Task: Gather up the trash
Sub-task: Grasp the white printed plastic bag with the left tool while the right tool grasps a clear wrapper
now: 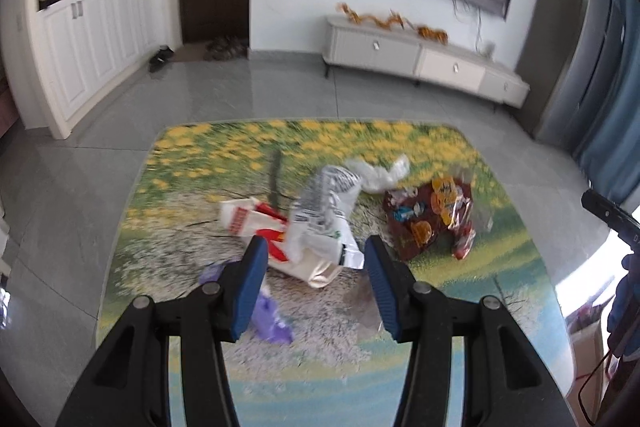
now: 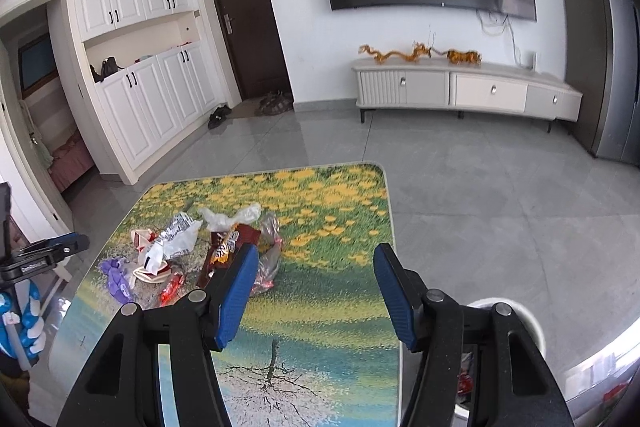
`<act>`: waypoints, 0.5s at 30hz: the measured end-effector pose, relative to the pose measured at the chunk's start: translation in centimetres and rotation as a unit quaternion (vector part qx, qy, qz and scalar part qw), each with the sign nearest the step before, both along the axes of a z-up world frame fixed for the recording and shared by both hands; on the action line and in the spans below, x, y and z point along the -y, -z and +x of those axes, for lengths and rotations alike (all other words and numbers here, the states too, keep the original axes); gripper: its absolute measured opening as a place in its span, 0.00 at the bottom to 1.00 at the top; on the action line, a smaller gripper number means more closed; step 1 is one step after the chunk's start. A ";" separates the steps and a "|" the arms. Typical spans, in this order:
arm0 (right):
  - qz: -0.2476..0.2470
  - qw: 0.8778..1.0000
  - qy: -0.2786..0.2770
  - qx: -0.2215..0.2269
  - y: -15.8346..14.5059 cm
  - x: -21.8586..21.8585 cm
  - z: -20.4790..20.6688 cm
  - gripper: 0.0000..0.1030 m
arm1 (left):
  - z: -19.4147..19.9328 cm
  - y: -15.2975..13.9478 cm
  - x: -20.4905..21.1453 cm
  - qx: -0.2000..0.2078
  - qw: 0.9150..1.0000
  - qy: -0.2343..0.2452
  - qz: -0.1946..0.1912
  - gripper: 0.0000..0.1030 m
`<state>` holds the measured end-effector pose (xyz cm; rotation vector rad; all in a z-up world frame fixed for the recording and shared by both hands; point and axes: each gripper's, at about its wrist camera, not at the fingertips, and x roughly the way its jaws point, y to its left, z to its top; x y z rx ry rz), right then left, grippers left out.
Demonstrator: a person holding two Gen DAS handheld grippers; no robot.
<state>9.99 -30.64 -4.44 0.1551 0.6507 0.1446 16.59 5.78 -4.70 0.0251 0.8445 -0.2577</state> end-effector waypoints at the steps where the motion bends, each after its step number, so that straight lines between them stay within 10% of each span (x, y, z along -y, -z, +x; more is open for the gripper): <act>1: 0.001 1.000 -0.004 -0.006 0.6 -0.1 0.4 0.56 | 0.9 0.6 0.7 -0.010 1.000 0.005 0.008 0.47; 15: 0.026 0.993 -0.097 -0.054 6.3 -4.2 6.2 0.52 | 8.9 7.0 5.6 -0.105 0.990 0.039 0.080 0.28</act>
